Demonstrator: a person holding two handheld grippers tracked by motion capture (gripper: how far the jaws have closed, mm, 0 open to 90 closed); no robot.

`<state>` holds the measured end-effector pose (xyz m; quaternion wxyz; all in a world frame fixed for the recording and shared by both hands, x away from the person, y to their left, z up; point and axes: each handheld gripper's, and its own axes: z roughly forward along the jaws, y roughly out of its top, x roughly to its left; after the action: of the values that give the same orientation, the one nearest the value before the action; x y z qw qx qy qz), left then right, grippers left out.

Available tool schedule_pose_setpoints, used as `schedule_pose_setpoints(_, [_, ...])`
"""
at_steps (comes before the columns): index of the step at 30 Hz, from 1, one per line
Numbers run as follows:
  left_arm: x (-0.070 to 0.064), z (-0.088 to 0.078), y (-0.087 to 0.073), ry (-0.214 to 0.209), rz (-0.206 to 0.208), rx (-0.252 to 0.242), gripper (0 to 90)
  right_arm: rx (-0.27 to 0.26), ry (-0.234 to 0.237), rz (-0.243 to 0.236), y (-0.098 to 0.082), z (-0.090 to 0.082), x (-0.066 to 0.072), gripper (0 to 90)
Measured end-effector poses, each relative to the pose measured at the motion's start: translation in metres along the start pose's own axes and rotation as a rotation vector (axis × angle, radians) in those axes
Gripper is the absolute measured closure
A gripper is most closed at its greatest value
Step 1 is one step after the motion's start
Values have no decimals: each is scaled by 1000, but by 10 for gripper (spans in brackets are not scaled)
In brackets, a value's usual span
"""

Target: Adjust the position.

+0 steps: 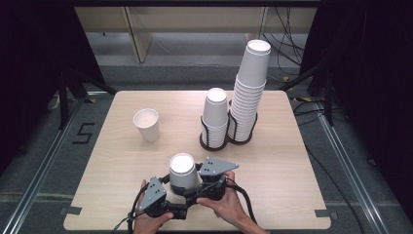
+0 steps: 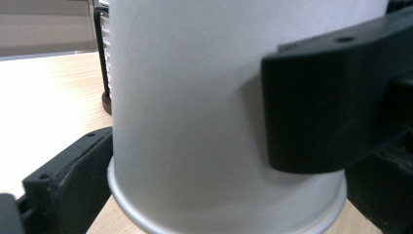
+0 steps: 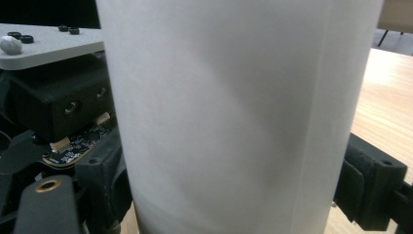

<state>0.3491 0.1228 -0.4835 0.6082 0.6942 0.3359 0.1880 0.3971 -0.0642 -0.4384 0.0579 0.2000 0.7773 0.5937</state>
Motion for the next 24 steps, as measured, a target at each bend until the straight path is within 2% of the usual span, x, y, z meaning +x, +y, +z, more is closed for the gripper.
schedule_pose_setpoints(2, [0,-1,1,10,7,10,0,17,1,20,0,-1,2,161])
schedule_pose_setpoints(4, [0,-1,1,4,7,3,0,0,-4,3,0,0,1,161])
schedule_pose_setpoints(5, [0,0,0,0,6,-4,0,13,-6,3,0,-1,2,161])
schedule_pose_setpoints(6, [-1,-2,1,16,12,12,0,16,-8,7,0,-1,2,161])
schedule_pose_setpoints(9, [-1,-2,1,16,25,12,6,9,2,8,-1,0,2,157])
schedule_pose_setpoints(13, [0,-2,2,10,38,18,26,25,9,41,0,0,2,142])
schedule_pose_setpoints(15, [0,-2,2,6,50,21,34,16,6,22,0,0,0,135])
schedule_pose_setpoints(18, [0,-3,2,1,55,21,43,36,13,54,1,-1,-1,128])
schedule_pose_setpoints(21, [1,-2,2,-2,67,26,49,57,22,46,5,-3,0,126])
schedule_pose_setpoints(24, [1,-3,3,-8,91,35,54,65,5,11,10,-6,0,127])
